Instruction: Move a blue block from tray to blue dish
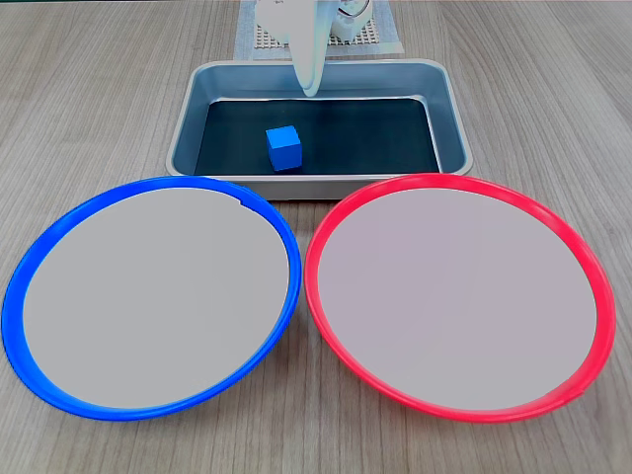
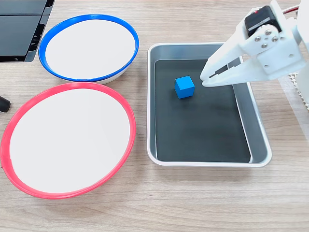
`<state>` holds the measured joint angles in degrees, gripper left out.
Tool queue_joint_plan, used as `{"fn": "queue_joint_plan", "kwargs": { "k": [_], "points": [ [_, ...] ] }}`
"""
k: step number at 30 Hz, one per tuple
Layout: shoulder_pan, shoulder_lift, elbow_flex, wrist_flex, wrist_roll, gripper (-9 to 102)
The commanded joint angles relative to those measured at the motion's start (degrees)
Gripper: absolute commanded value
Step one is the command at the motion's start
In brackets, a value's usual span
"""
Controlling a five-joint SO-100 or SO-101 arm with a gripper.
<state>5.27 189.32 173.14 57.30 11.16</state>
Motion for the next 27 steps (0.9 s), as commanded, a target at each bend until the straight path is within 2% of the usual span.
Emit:
{"fn": "queue_joint_plan", "kwargs": {
  "k": [1, 24, 27],
  "points": [
    [0.35, 1.32, 0.09, 0.18, 0.35, 0],
    [-0.79, 0.79, -0.7, 1.32, 0.7, 0],
    [-0.53, -5.27, -7.82, 3.87, -8.26, 0]
  ]
}}
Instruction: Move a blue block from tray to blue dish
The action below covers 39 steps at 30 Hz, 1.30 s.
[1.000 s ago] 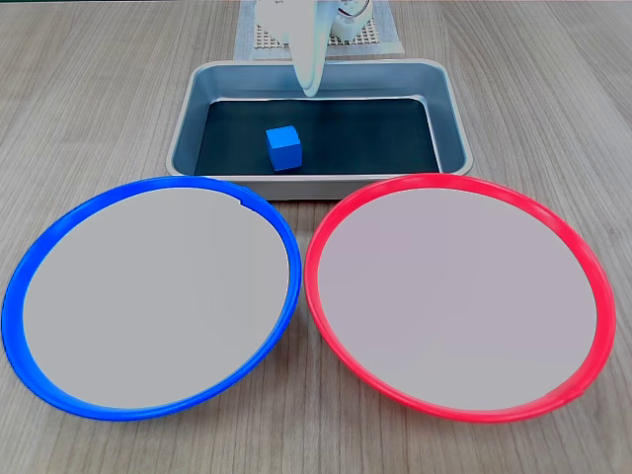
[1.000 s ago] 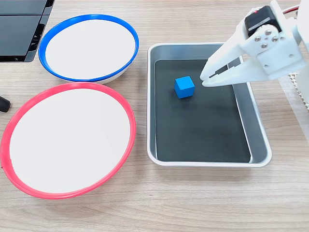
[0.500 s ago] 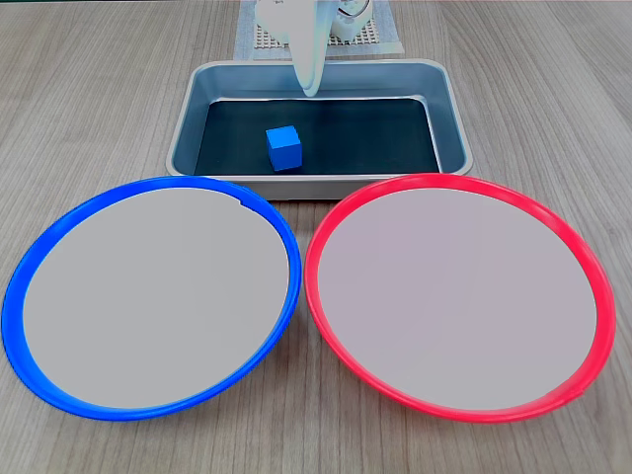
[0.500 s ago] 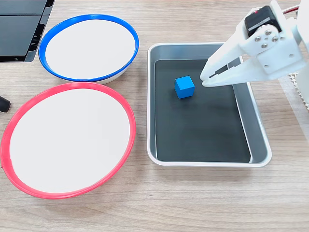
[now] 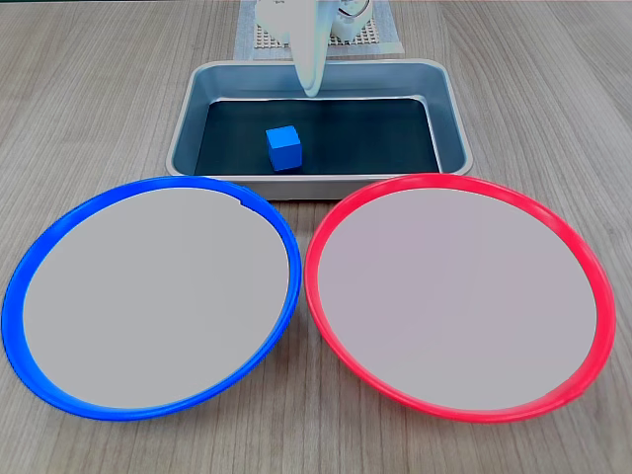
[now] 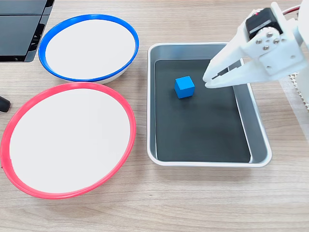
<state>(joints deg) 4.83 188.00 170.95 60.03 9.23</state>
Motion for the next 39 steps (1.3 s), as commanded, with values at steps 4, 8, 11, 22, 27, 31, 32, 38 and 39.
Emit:
{"fn": "queue_joint_plan", "kwargs": {
  "k": [4, 8, 11, 22, 27, 31, 32, 38, 39],
  "points": [
    [0.09, -19.25, -18.72, 5.27, -35.16, 0],
    [2.46, -37.71, -30.67, 9.67, -44.91, 0],
    [2.9, -52.21, -38.58, 11.07, -46.32, 7],
    [8.7, -77.61, -52.21, 8.53, -47.64, 28],
    [10.55, -82.27, -53.61, 8.7, -48.69, 26],
    [10.9, -84.64, -52.47, 6.33, -48.34, 24],
    [10.9, -85.17, -52.03, 5.54, -48.34, 24],
    [9.76, -89.03, -53.0, 4.75, -45.79, 24],
    [9.49, -89.65, -53.44, 5.01, -45.09, 24]
  ]
}}
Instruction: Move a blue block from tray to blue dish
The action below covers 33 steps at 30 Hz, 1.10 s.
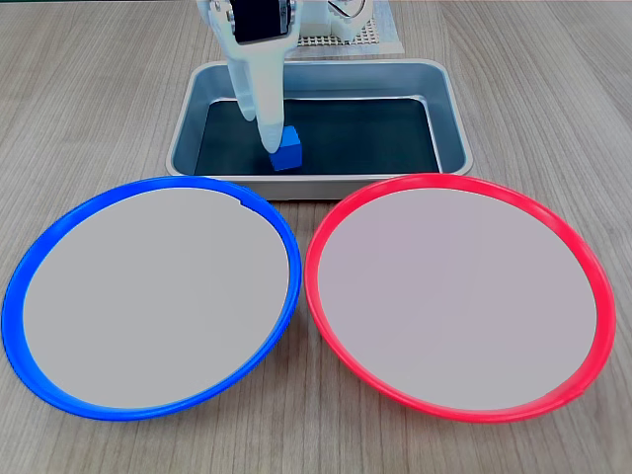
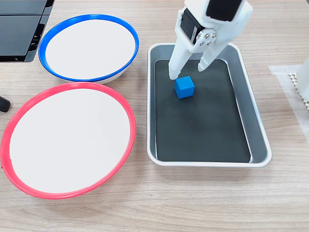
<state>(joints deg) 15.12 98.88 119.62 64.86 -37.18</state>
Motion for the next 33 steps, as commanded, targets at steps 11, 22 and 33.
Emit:
{"fn": "queue_joint_plan", "kwargs": {
  "k": [11, 22, 33],
  "points": [
    [-4.13, -5.89, -6.59, 3.78, 5.63, 20],
    [-4.57, -6.06, -6.15, 2.29, 5.36, 6],
    [-7.73, 6.06, -12.22, 15.64, 7.03, 6]
  ]
}}
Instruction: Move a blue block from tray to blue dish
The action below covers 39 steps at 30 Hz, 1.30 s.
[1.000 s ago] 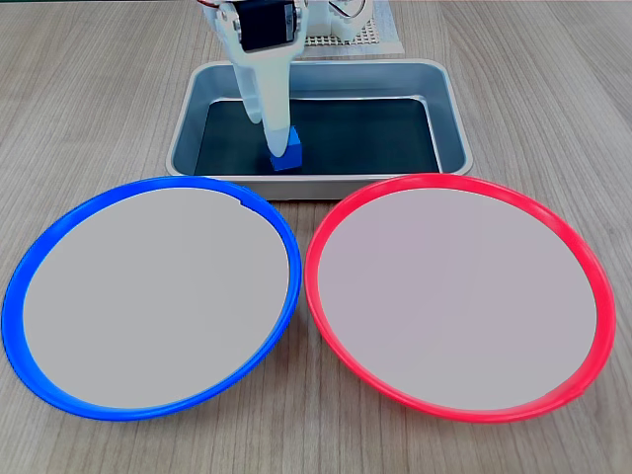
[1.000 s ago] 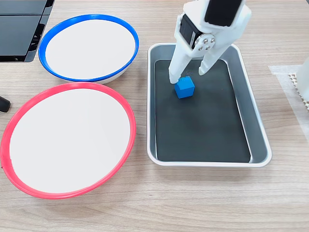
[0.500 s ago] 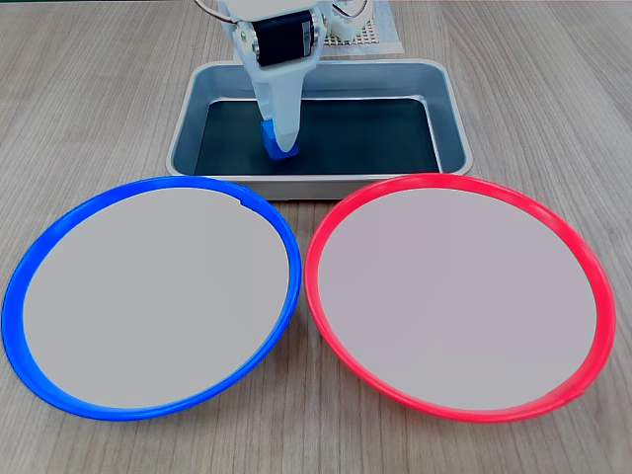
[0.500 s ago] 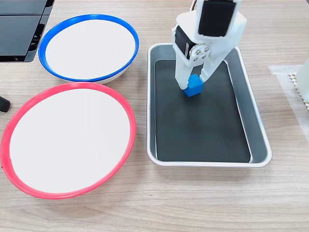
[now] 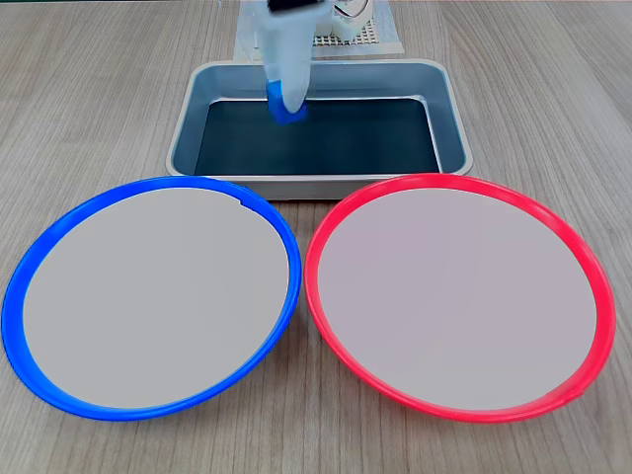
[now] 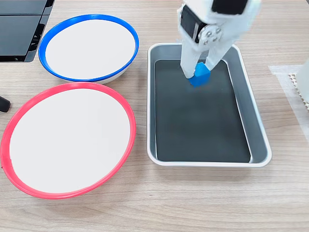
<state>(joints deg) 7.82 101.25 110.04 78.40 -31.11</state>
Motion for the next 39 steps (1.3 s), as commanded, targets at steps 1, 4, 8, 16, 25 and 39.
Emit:
{"fn": "queue_joint_plan", "kwargs": {
  "k": [1, 4, 8, 16, 25, 39],
  "points": [
    [-1.49, 5.36, -5.89, 4.66, 1.67, 5],
    [-0.88, 3.16, -19.6, 9.4, 2.46, 4],
    [2.81, -5.01, -31.73, 5.27, 0.88, 4],
    [8.09, -21.97, -40.69, -9.23, -1.14, 7],
    [8.17, -28.21, -40.08, -21.01, -2.11, 29],
    [-0.79, 3.96, -20.83, -37.71, 19.34, 0]
  ]
}}
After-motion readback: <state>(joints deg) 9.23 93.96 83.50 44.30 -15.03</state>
